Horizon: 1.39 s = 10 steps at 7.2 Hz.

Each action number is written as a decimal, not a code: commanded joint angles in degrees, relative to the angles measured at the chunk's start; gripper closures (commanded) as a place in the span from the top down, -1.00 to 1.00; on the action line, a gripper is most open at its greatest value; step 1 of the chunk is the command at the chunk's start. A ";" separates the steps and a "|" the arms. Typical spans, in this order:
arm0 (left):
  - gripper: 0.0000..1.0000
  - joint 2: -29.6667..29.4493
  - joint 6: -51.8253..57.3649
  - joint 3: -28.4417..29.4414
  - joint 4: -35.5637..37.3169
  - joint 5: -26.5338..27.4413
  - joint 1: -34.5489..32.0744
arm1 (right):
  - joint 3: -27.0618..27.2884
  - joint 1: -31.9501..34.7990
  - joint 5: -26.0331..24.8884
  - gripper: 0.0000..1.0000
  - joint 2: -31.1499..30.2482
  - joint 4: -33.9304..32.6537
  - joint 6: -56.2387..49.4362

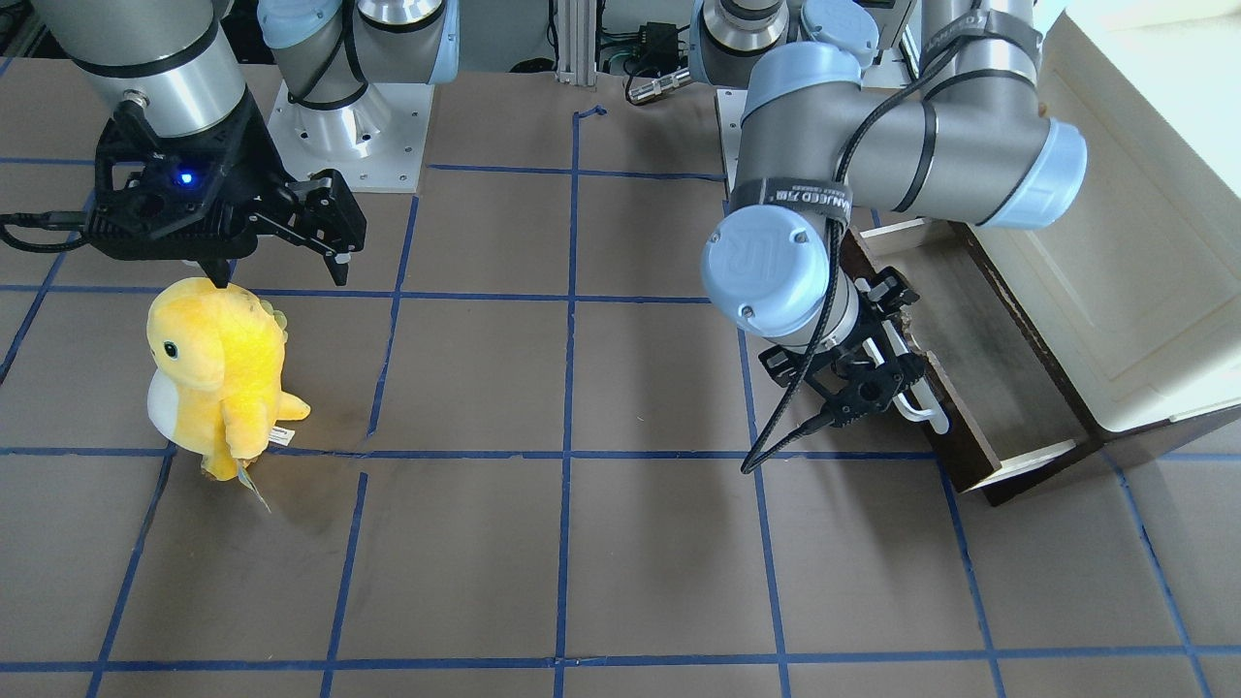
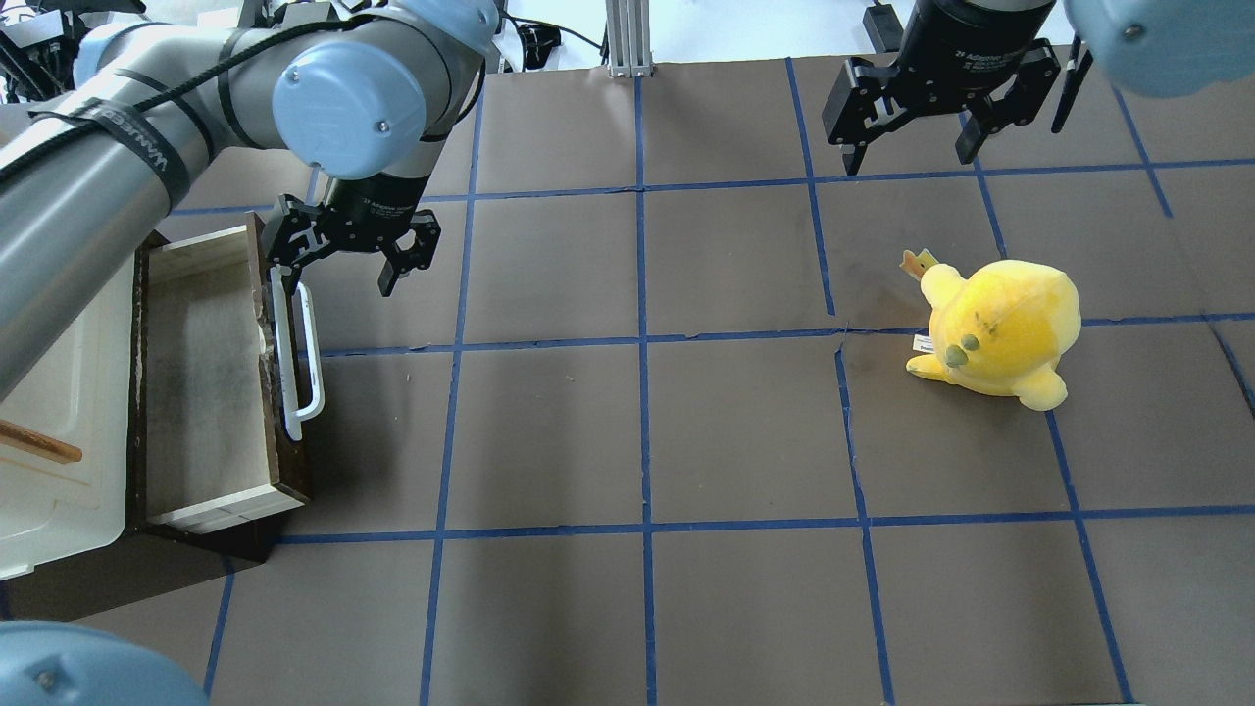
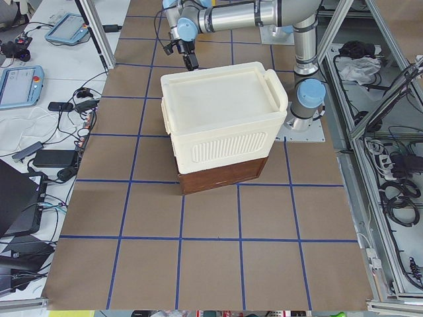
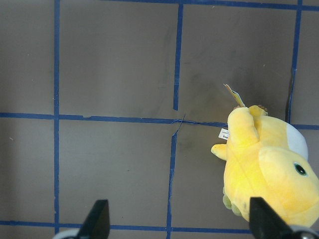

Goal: Pull drawer sideways

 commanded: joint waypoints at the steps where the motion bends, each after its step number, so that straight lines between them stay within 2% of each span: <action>1: 1.00 7.55 0.31 1.56 -0.12 -6.46 -0.42 | 0.00 0.00 0.00 1.00 0.00 0.00 0.00; 2: 1.00 11.68 0.57 1.56 -0.12 -15.53 -0.16 | 0.00 0.00 0.00 1.00 0.00 0.00 0.00; 4: 1.00 16.98 9.92 1.30 -0.03 -16.59 0.28 | 0.00 0.00 0.00 1.00 0.00 0.00 0.00; 6: 1.00 18.84 17.83 0.25 0.92 -15.72 0.98 | 0.00 0.00 0.00 1.00 0.00 0.00 0.00; 7: 1.00 19.37 24.24 -0.54 7.98 -15.54 1.07 | 0.00 0.00 0.00 1.00 0.00 0.00 0.00; 10: 1.00 20.16 33.17 -2.57 10.16 -16.76 5.63 | 0.00 0.00 0.00 1.00 0.00 0.00 0.00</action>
